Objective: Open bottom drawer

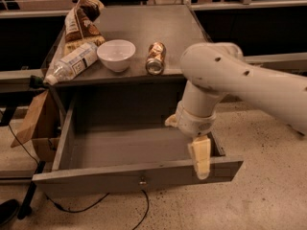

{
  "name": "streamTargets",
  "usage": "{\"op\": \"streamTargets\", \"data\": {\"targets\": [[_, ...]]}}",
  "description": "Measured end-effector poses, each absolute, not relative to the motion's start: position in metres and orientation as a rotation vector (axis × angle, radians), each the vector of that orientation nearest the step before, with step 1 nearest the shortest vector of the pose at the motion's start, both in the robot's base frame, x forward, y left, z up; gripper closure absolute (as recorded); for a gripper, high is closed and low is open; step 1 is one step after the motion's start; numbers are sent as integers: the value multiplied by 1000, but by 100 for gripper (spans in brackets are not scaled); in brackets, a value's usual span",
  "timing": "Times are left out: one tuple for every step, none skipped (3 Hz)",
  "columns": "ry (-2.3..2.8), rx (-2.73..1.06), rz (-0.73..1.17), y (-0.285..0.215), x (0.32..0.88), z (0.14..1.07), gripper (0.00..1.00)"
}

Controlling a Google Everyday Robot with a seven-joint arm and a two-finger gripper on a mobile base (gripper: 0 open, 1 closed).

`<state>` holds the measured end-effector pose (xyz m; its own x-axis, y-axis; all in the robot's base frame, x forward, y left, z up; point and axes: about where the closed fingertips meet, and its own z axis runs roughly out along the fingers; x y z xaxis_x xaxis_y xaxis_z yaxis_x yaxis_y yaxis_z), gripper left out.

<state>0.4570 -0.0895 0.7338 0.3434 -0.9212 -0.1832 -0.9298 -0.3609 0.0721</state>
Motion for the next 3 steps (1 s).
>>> {"op": "streamTargets", "data": {"targets": [[1735, -2562, 188, -115, 453, 803, 0], [1724, -2541, 30, -132, 437, 869, 0], [1724, -2541, 30, -132, 437, 869, 0]]}}
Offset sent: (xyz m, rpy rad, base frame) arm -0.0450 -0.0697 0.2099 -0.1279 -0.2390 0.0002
